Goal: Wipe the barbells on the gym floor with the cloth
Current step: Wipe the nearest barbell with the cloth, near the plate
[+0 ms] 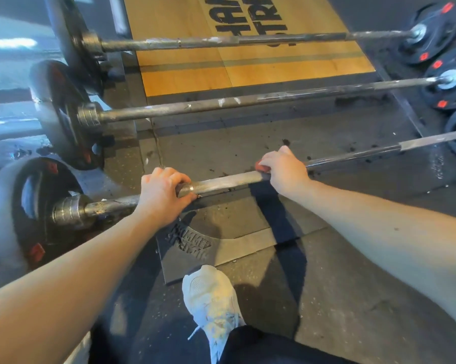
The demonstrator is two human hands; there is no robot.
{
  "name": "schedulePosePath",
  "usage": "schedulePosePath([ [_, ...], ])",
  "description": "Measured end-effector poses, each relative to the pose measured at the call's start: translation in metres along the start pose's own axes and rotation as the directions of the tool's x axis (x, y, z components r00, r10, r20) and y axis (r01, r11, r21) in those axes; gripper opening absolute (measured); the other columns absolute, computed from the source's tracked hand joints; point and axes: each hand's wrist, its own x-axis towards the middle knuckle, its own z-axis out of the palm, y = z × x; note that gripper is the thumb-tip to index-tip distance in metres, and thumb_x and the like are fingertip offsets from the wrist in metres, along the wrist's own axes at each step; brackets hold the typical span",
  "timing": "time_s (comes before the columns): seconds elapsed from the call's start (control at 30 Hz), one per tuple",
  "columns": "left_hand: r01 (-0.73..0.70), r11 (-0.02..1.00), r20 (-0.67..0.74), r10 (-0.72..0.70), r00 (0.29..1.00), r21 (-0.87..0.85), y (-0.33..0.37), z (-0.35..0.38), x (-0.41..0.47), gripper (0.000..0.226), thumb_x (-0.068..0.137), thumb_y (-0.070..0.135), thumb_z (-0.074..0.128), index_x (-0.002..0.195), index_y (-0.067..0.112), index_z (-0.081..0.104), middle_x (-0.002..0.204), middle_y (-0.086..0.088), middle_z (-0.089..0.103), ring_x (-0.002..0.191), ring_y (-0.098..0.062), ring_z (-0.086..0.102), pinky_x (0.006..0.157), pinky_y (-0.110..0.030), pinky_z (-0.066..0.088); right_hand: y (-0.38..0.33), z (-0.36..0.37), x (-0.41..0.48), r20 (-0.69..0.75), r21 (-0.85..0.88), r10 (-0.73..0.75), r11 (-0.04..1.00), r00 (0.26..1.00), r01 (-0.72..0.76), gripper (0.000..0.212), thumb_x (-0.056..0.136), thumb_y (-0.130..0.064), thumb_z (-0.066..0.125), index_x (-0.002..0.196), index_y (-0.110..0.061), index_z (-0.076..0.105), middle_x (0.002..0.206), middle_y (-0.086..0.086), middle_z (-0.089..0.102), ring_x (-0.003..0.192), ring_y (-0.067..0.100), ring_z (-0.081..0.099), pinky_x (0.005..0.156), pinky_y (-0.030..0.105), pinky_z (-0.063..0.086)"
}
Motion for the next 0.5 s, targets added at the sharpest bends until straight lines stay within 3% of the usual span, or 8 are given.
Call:
schedulePosePath([
  [0.1,0.018,1.000,-0.023,-0.017,1.000,0.025,-0.008,-0.012,-0.012,0.038,0.086,0.045,0.076,0.120,0.032,0.067,0.120,0.007,0.060,0.113,-0.020,0.045,0.100,-0.045,0.033,-0.009,-0.009,-0.002,0.035,-0.007,0.125,0.992,0.991,-0.125,0.030,0.095,-0.008,0.058,0.115,-0.025,0.074,0.125,0.010,0.056,0.110,0.036,0.058,0.100,0.048,0.048],
  [0.2,0.099,0.995,-0.065,-0.097,0.993,0.026,-0.021,-0.025,-0.027,0.039,0.087,0.042,0.076,0.122,0.029,0.066,0.124,0.004,0.060,0.117,-0.023,0.047,0.104,-0.048,0.034,-0.056,0.016,-0.016,-0.052,0.186,0.069,0.981,0.996,-0.058,0.035,0.092,-0.004,0.058,0.115,-0.024,0.076,0.124,0.011,0.061,0.115,0.033,0.058,0.099,0.051,0.049],
  [0.27,0.156,0.987,-0.081,-0.153,0.985,0.034,-0.031,-0.032,-0.038,0.040,0.087,0.041,0.076,0.123,0.028,0.065,0.126,0.004,0.059,0.119,-0.023,0.046,0.107,-0.049,0.033,-0.096,0.037,-0.019,-0.090,0.326,-0.032,0.943,0.995,0.060,0.034,0.094,0.001,0.059,0.116,-0.018,0.076,0.125,0.010,0.061,0.116,0.028,0.057,0.106,0.039,0.047],
  [0.33,0.175,0.983,-0.098,-0.170,0.981,0.048,-0.043,-0.037,-0.048,0.037,0.086,0.041,0.076,0.119,0.028,0.065,0.124,0.004,0.058,0.119,-0.022,0.045,0.106,-0.049,0.033,-0.119,0.044,-0.018,-0.099,0.406,-0.160,0.895,0.982,0.187,0.030,0.096,0.008,0.059,0.118,-0.006,0.075,0.130,0.010,0.060,0.118,0.020,0.054,0.109,0.011,0.034],
  [0.37,0.179,0.982,-0.110,-0.173,0.979,0.054,-0.049,-0.039,-0.052,0.036,0.085,0.042,0.077,0.116,0.027,0.065,0.122,0.005,0.058,0.118,-0.023,0.045,0.104,-0.049,0.033,-0.117,0.043,-0.015,-0.108,0.402,-0.229,0.880,0.967,0.253,0.031,0.095,0.010,0.059,0.119,-0.003,0.073,0.133,0.010,0.061,0.120,0.018,0.053,0.108,0.005,0.029],
  [0.4,0.186,0.981,-0.119,-0.177,0.977,0.062,-0.054,-0.041,-0.055,0.036,0.085,0.042,0.077,0.115,0.026,0.065,0.121,0.004,0.058,0.117,-0.023,0.045,0.103,-0.049,0.034,-0.108,0.039,-0.014,-0.107,0.374,-0.293,0.874,0.950,0.311,0.033,0.094,0.011,0.060,0.121,-0.004,0.073,0.135,0.010,0.062,0.123,0.019,0.053,0.111,0.008,0.028],
  [0.5,0.193,0.978,-0.131,-0.182,0.975,0.074,-0.068,-0.042,-0.061,0.035,0.083,0.041,0.079,0.109,0.021,0.066,0.114,0.001,0.060,0.111,-0.027,0.048,0.097,-0.050,0.037,-0.057,0.027,-0.012,-0.088,0.222,-0.350,0.906,0.933,0.360,0.039,0.092,0.010,0.064,0.123,-0.010,0.072,0.139,0.008,0.062,0.130,0.025,0.052,0.119,0.036,0.035],
])
